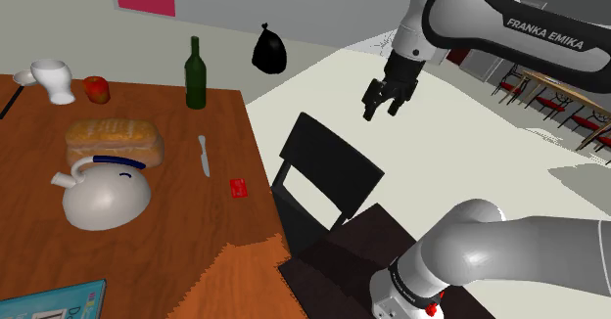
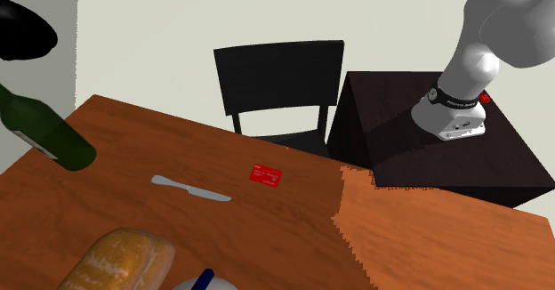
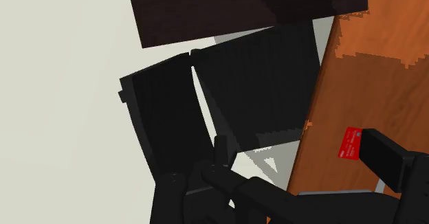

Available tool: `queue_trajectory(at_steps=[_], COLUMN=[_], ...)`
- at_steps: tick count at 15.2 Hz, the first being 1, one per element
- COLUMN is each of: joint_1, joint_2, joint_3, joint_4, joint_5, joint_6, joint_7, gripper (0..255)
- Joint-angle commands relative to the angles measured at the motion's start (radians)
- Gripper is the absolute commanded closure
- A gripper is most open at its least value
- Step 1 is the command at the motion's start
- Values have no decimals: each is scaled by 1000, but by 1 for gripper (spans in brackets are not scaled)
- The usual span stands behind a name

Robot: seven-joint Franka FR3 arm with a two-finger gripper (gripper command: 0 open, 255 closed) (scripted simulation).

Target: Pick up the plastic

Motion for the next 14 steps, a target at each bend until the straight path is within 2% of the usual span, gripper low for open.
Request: queue_trajectory(at_steps=[1, 8, 14], joint_1=[0, 23, 35], joint_2=[0, -13, 74], joint_3=[0, 92, 190], joint_4=[0, -225, -351], joint_5=[0, 43, 62], joint_6=[0, 309, 604], joint_7=[0, 122, 240], gripper=[0, 0, 0])
